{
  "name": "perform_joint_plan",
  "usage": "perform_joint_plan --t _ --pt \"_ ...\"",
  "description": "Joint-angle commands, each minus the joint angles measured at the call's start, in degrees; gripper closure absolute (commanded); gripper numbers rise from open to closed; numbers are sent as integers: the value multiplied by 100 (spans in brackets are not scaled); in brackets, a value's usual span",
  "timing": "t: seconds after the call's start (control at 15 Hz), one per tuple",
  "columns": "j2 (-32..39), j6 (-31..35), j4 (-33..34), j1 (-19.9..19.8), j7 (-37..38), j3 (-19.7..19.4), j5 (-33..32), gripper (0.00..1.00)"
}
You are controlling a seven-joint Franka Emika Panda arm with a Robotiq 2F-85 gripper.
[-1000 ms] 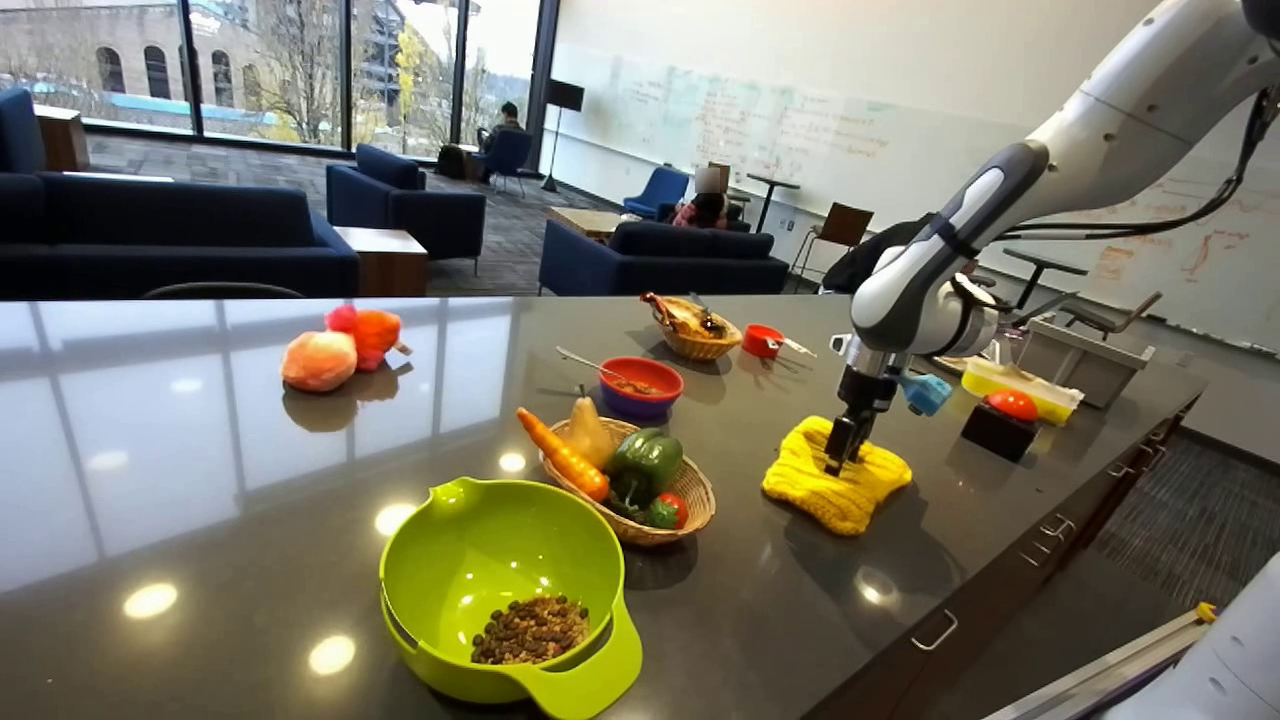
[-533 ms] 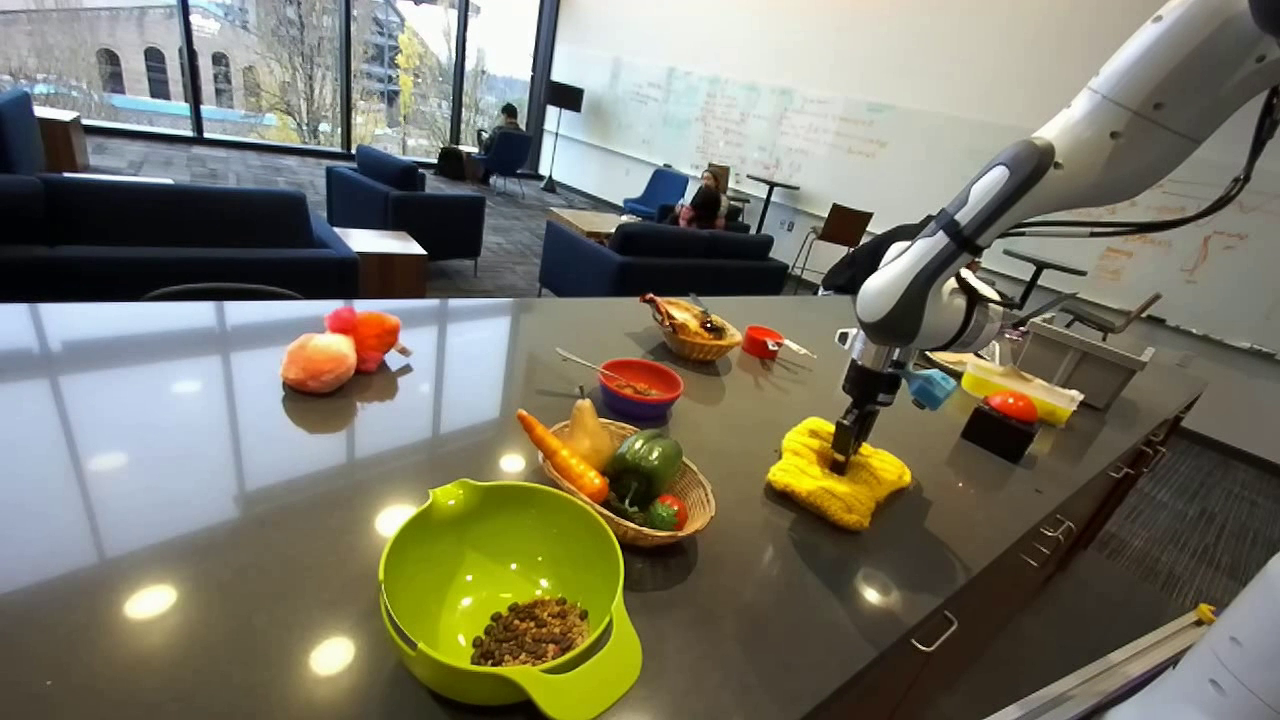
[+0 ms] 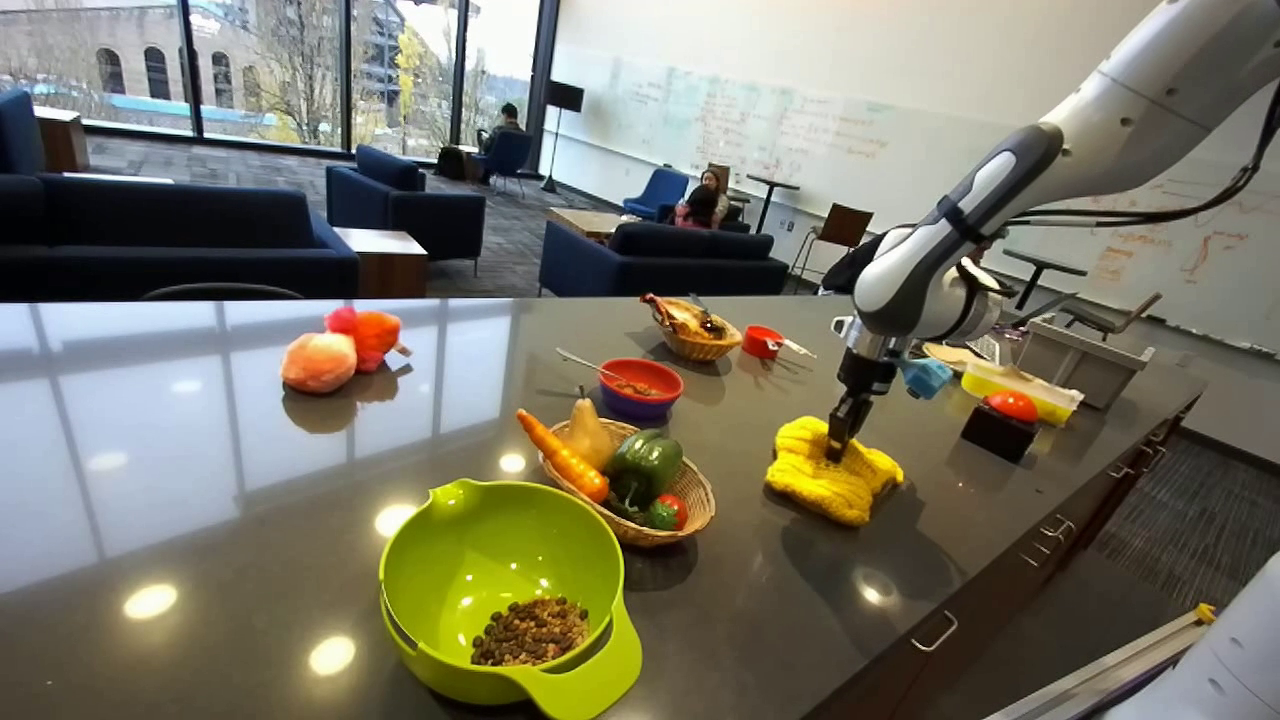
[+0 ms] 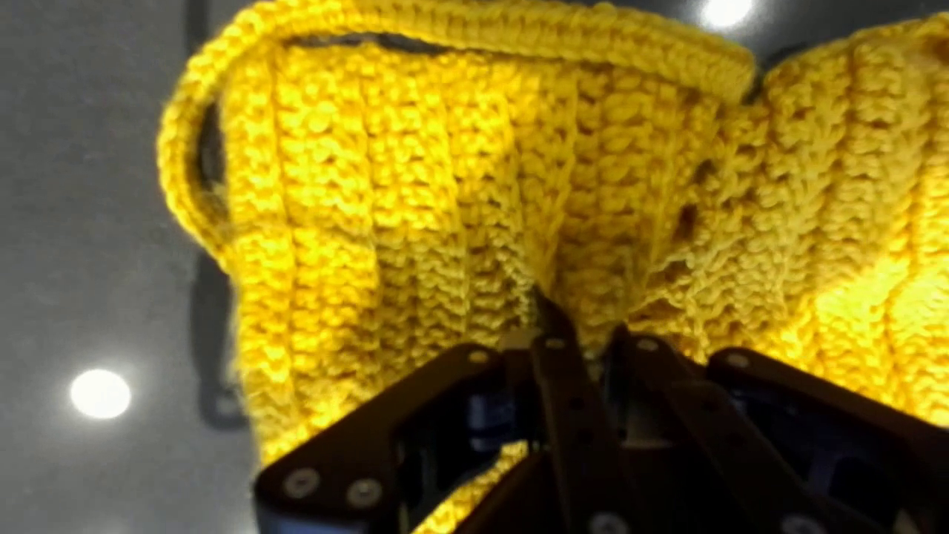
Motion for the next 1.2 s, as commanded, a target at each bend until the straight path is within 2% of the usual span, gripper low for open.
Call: perform_joint_plan --t 0.0,0.27,0.53,1.13 --pt "-478 -196 14 157 462 -93 -305 98" --pt "-496 -544 620 187 826 -179 -397 98" --pt "-208 -864 1478 197 1097 -312 -458 98" --pt "1156 -1980 4056 48 1106 -394 -410 98"
